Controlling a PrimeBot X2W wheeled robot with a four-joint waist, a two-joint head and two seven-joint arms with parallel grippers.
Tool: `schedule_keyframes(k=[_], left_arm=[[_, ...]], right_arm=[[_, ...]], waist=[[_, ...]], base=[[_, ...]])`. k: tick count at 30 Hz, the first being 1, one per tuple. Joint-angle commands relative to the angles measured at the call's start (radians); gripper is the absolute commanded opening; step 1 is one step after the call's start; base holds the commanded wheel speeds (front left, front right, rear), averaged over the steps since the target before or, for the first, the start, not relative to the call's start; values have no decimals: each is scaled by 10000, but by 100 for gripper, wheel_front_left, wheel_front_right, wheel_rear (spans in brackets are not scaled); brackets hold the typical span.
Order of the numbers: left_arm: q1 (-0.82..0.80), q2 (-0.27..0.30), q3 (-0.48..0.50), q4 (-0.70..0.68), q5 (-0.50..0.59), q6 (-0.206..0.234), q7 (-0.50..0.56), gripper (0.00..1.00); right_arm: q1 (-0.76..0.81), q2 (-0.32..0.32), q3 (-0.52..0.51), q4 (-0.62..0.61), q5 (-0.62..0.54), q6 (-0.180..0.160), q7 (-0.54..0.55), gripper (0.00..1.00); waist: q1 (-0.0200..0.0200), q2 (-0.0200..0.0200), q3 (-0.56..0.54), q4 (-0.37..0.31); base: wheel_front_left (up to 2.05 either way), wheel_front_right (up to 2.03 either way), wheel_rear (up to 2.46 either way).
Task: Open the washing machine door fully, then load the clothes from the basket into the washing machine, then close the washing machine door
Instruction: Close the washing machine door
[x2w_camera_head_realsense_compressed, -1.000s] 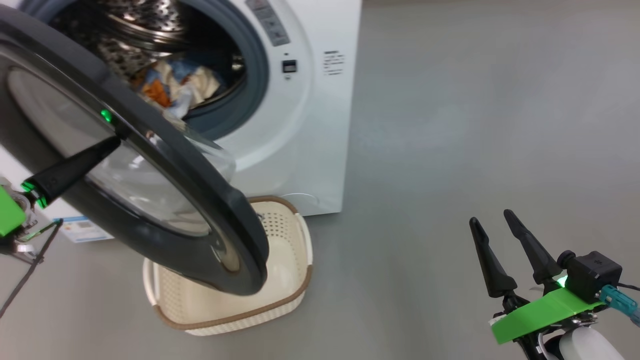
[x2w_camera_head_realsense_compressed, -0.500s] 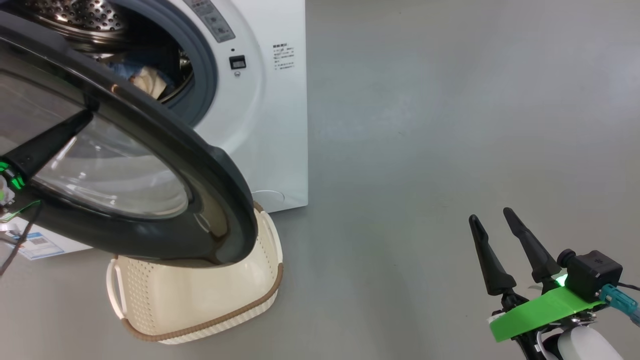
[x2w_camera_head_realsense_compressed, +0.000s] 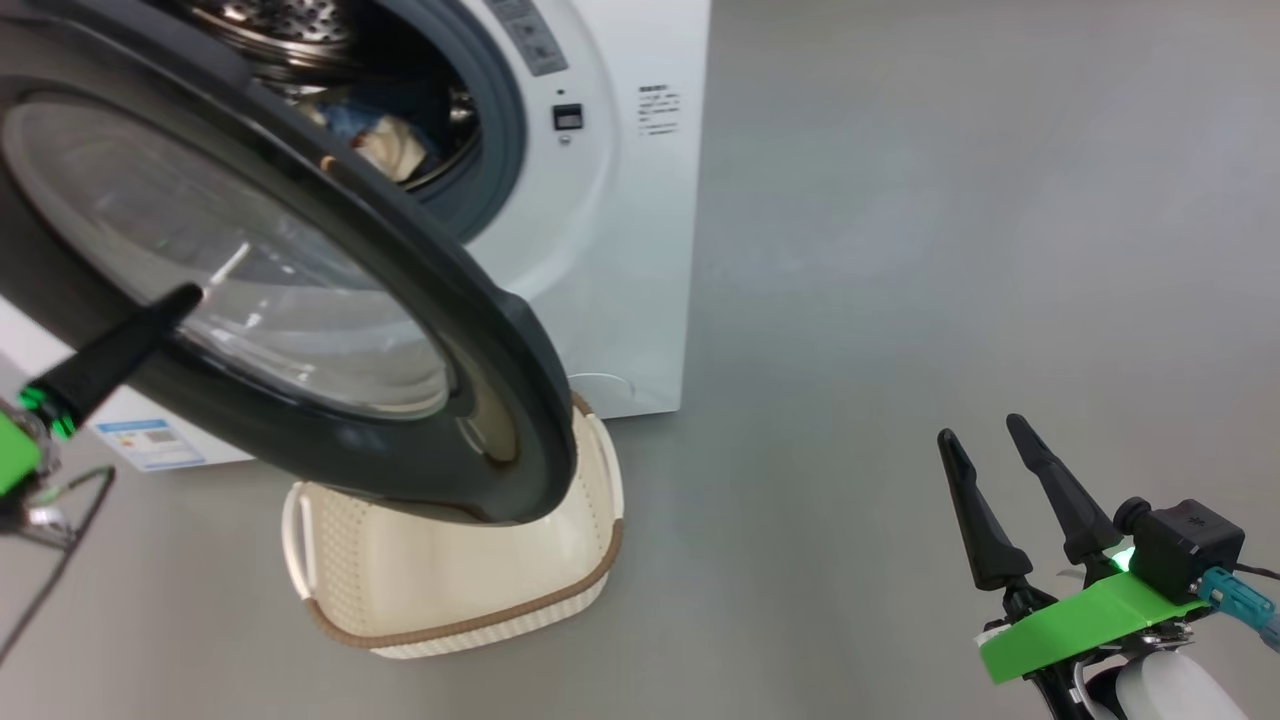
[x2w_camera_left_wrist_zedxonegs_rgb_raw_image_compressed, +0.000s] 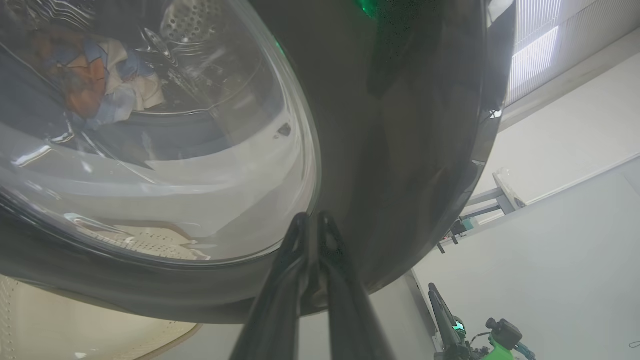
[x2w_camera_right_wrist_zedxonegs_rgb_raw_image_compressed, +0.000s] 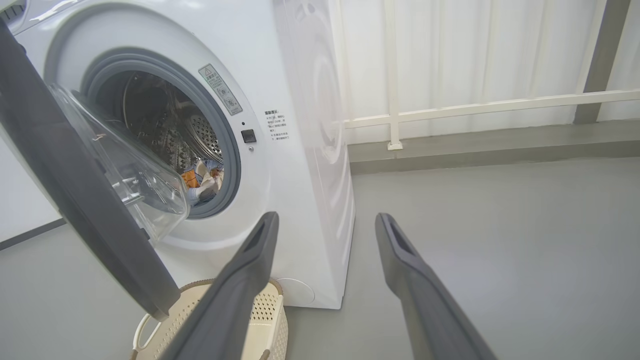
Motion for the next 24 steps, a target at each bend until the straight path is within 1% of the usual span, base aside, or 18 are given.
schedule_keyframes(k=[1, 3, 4, 6, 7, 8, 9, 10, 11, 12, 13, 18, 24], left_arm=[[-85, 597, 456, -299, -47, -65, -86, 0], [206, 590, 497, -344, -77, -65, -249, 0], [353, 590, 522, -356, -77, -65, -347, 2], [655, 540, 565, -383, -125, -65, -525, 9], [811, 535, 572, -400, -119, -65, -606, 15], [964, 518, 579, -399, -119, -65, -691, 28], [1115, 510, 561, -412, -106, -65, -754, 38], [1260, 508, 537, -435, -63, -65, -840, 44], [1402, 477, 527, -432, -46, -65, -949, 63], [1541, 454, 510, -436, -17, -65, -1058, 87], [1691, 440, 484, -443, 44, -65, -1193, 100], [2446, 298, 184, -419, 431, -65, -2037, 100], [3252, -63, -91, -319, 759, -65, -3689, 100]], right_arm=[[-173, -194, 129, -233, -97, 46, -80, 100], [-179, -208, 143, -231, -97, 46, -80, 100], [-175, -216, 150, -225, -96, 46, -80, 100], [-163, -228, 137, -213, -93, 46, -80, 100], [-152, -236, 142, -208, -88, 46, -80, 100], [-143, -248, 155, -204, -85, 46, -80, 100], [-134, -260, 155, -201, -81, 46, -80, 100], [-127, -272, 153, -198, -77, 46, -80, 100], [-119, -284, 159, -188, -75, 46, -80, 100], [-113, -291, 166, -184, -76, 46, -80, 100], [-113, -295, 182, -178, -76, 46, -80, 100], [-91, -327, 233, -165, -59, 46, -80, 100], [-45, -344, 263, -129, -35, 46, -80, 100]], waist=[[-1, -1, -34, 231], [-1, -1, -50, 378], [-1, -1, -61, 446], [-1, -1, -87, 583], [-1, -1, -96, 649], [-1, -1, -108, 711], [-1, -1, -113, 778], [-1, -1, -119, 846], [-1, -1, -137, 908], [-1, -1, -148, 964], [-1, -1, -176, 1012], [-1, -1, -268, 1277], [-1, -1, -426, 1523]], base=[[0, 0, 0], [0, 0, 0], [0, 0, 0], [0, 0, 0], [0, 0, 0], [0, 0, 0], [0, 0, 0], [0, 0, 0], [0, 0, 0], [0, 0, 0], [0, 0, 0], [0, 0, 0], [0, 0, 0]])
